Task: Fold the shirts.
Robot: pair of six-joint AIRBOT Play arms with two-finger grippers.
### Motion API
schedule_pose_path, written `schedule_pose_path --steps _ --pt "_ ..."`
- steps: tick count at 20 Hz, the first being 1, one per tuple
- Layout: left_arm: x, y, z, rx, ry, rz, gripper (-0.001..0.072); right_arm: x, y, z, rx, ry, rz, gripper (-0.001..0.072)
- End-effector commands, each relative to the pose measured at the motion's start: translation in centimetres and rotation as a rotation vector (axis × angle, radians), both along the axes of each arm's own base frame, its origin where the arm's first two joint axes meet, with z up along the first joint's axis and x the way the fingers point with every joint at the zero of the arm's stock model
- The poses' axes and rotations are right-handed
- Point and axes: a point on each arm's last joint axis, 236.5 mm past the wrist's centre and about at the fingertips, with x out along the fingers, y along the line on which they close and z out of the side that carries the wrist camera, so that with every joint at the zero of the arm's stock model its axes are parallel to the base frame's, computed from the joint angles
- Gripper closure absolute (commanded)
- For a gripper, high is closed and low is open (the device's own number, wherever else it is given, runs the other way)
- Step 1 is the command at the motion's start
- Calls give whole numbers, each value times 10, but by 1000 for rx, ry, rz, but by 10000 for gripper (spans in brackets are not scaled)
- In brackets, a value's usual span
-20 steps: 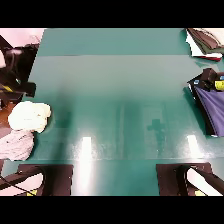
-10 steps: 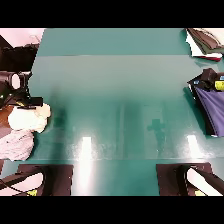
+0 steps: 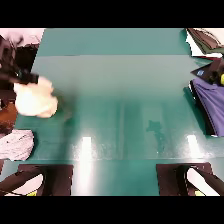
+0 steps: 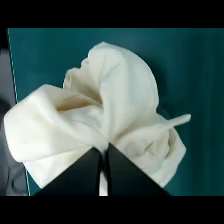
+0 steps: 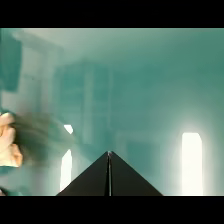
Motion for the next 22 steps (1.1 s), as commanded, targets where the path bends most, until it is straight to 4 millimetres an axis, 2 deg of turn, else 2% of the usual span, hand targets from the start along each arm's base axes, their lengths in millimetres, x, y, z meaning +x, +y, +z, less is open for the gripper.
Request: schedule_pose_path --steps 1,4,5,6,7,8,10,14,15,16,17,19,22 --pt "-32 -111 141 -132 -283 -402 688 6 -9 57 69 -190 -97 692" --pt "-68 -170 220 -216 -483 -592 688 -2 -17 88 25 -304 -159 692" --pt "-76 -186 236 -240 -529 -641 688 -4 -18 95 12 -335 -169 692" --pt "-80 -199 244 -260 -550 -679 688 -7 -18 100 2 -356 -173 692" --pt "-79 -209 242 -271 -546 -699 688 -9 -17 103 -2 -363 -173 692" --pt "-70 -218 232 -276 -517 -708 688 -10 -16 103 -2 -364 -170 692" --pt "-46 -239 195 -296 -417 -723 688 -11 -14 101 -1 -355 -160 692" --pt "19 -288 95 -355 -203 -716 687 -13 -11 97 -1 -339 -142 692" --pt "35 -291 66 -360 -144 -683 630 -13 -11 97 -1 -338 -141 692" --pt "47 -289 41 -370 -86 -638 342 -14 -10 97 -1 -337 -139 692" --pt "56 -280 20 -391 -17 -568 56 -14 -10 96 -3 -334 -136 692" --pt "59 -244 -6 -406 112 -447 30 -14 -10 96 -5 -334 -134 692" --pt "42 -175 -28 -376 300 -346 31 -15 -10 94 -14 -330 -131 692"
